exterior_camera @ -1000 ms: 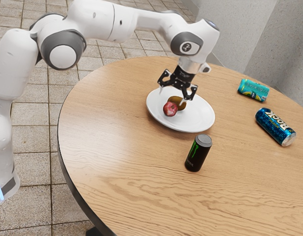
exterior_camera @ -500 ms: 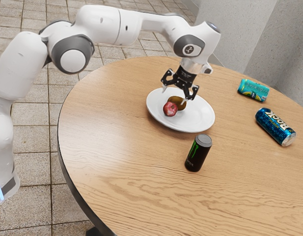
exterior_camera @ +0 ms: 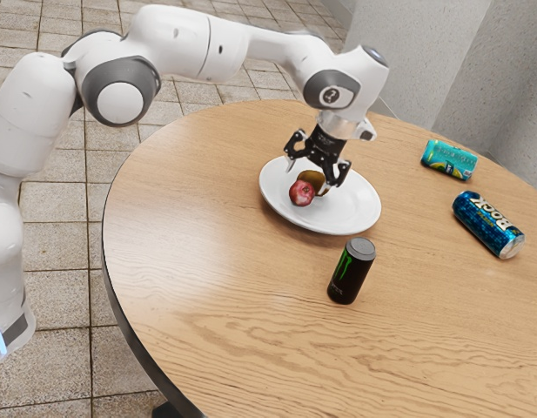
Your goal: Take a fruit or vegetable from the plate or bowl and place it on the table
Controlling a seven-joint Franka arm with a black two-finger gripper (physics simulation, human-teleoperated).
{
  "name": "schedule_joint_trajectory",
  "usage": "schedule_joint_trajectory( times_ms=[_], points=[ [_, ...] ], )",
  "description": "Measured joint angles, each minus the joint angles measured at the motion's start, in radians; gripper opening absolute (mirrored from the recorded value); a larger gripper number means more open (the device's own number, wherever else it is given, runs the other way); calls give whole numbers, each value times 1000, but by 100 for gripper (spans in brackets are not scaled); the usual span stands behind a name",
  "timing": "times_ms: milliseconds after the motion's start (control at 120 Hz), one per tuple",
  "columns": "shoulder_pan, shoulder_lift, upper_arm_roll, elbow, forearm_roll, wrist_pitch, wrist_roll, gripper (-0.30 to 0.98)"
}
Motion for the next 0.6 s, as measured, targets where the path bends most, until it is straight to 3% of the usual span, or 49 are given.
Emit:
schedule_joint_trajectory(
  times_ms=[600],
  points=[
    [9, -4, 6, -74, -39, 69, 31, 69]
  ],
)
